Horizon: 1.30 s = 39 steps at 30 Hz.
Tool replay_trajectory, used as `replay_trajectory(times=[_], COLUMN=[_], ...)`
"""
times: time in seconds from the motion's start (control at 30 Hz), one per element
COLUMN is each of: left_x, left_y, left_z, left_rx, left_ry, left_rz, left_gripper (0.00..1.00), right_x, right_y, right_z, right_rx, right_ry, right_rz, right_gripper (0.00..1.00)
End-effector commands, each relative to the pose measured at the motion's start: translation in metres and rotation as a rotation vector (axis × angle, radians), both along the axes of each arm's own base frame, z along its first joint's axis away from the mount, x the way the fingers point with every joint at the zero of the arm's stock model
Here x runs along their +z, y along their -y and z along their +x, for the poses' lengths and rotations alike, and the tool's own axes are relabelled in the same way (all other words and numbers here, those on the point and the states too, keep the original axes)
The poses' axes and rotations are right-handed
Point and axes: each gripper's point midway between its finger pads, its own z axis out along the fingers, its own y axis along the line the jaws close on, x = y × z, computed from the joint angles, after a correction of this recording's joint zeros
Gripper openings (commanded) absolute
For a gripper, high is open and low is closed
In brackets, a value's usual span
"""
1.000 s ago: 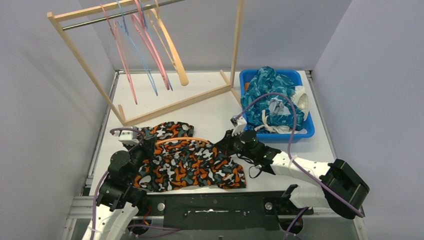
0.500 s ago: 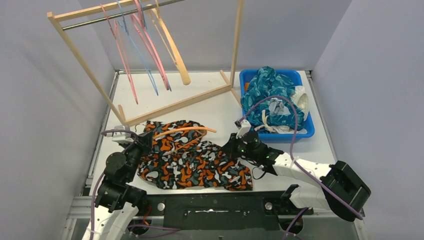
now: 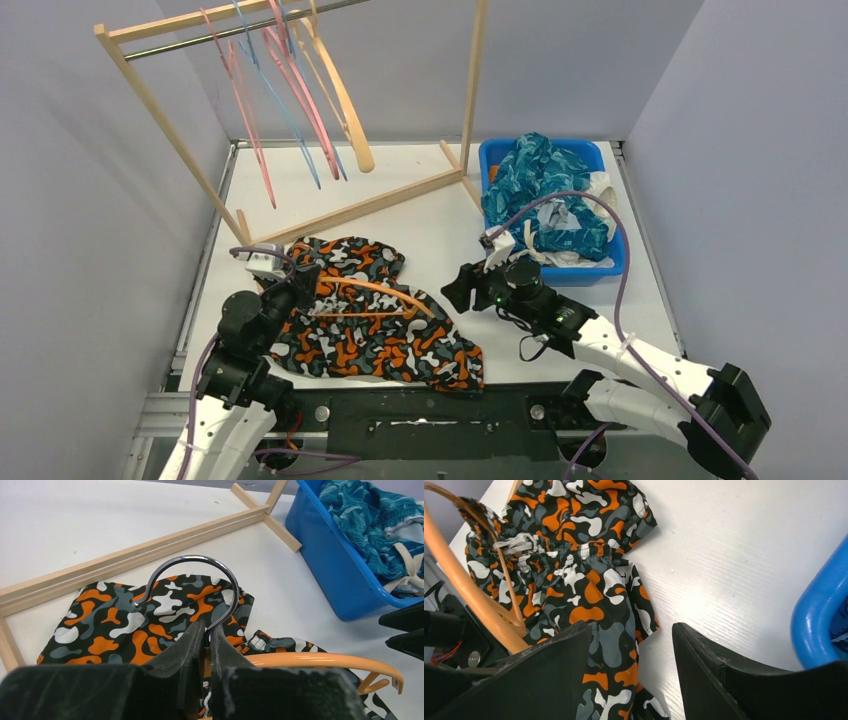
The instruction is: Remove the shorts from the hanger
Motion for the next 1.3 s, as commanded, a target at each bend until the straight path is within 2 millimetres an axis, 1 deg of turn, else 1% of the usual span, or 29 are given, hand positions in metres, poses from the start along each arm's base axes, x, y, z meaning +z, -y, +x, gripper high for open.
replay_trajectory(times=[0.0,0.1,0.13,0.2,0.27,0.3,0.37,0.43,0.47,0.5,0.53,0.6,0.63,0.7,0.73,0.77,0.8,0.87,0.93,1.03,1.07,1.1,1.17,1.27], left_x=[0.04,0.04,0.039,0.037,0.037,0.037,0.039,0.041,0.043,0.044,0.046,0.047,0.047,0.048,0.047,0.048,0.048,0.048,0.049,0.051,0.052,0.053,0.054,0.053], left_y=[0.018,0.03,0.032,0.037,0.041,0.042,0.044,0.044,0.045,0.044,0.044,0.041,0.041,0.039,0.038,0.038,0.037,0.038,0.04,0.043,0.043,0.043,0.042,0.035], left_z=[-0.001,-0.004,-0.004,-0.005,-0.005,-0.006,-0.007,-0.01,-0.011,-0.012,-0.013,-0.013,-0.013,-0.014,-0.013,-0.013,-0.013,-0.014,-0.014,-0.016,-0.017,-0.017,-0.017,-0.014], left_rx=[-0.106,-0.172,-0.186,-0.213,-0.236,-0.243,-0.253,-0.262,-0.266,-0.265,-0.262,-0.251,-0.249,-0.241,-0.235,-0.23,-0.227,-0.235,-0.244,-0.262,-0.266,-0.268,-0.264,-0.215], left_ry=[0.158,0.162,0.157,0.15,0.147,0.148,0.156,0.174,0.184,0.193,0.2,0.211,0.214,0.216,0.215,0.214,0.213,0.21,0.204,0.202,0.204,0.206,0.209,0.204], left_rz=[-0.044,-0.054,-0.055,-0.058,-0.061,-0.063,-0.066,-0.072,-0.076,-0.079,-0.081,-0.083,-0.083,-0.082,-0.083,-0.084,-0.084,-0.085,-0.083,-0.085,-0.085,-0.086,-0.086,-0.083], left_gripper=[0.0,0.0,0.0,0.0,0.0,0.0,0.0,0.0,0.0,0.0,0.0,0.0,0.0,0.0,0.12,0.22,0.29,0.41,0.51,0.62,0.74,0.77,0.77,0.77], right_x=[0.046,0.077,0.084,0.088,0.087,0.082,0.068,0.055,0.05,0.048,0.049,0.053,0.056,0.06,0.061,0.063,0.068,0.068,0.067,0.07,0.072,0.075,0.084,0.099], right_y=[-0.013,-0.045,-0.056,-0.076,-0.099,-0.108,-0.12,-0.125,-0.126,-0.126,-0.126,-0.123,-0.12,-0.11,-0.103,-0.096,-0.087,-0.071,-0.053,-0.03,-0.022,-0.016,-0.007,0.007], right_z=[-0.013,-0.035,-0.041,-0.052,-0.066,-0.07,-0.071,-0.068,-0.066,-0.066,-0.066,-0.068,-0.067,-0.063,-0.06,-0.058,-0.056,-0.053,-0.048,-0.041,-0.036,-0.033,-0.027,-0.015], right_rx=[0.178,0.379,0.425,0.496,0.573,0.6,0.614,0.605,0.602,0.603,0.603,0.609,0.597,0.562,0.538,0.519,0.497,0.46,0.41,0.338,0.302,0.273,0.219,0.13], right_ry=[0.084,0.075,0.071,0.076,0.08,0.063,0.008,-0.031,-0.041,-0.041,-0.038,-0.017,-0.003,0.02,0.023,0.022,0.029,0.017,0.002,0.001,0.008,0.02,0.054,0.121], right_rz=[0.03,0.124,0.148,0.139,0.115,0.1,0.067,0.039,0.031,0.029,0.032,0.033,0.032,0.03,0.029,0.033,0.041,0.041,0.024,0.013,0.01,0.009,0.012,0.0], right_gripper=[0.62,0.66,0.67,0.69,0.72,0.72,0.72,0.71,0.7,0.66,0.58,0.41,0.29,0.11,0.02,0.0,0.0,0.0,0.0,0.0,0.0,0.0,0.0,0.0])
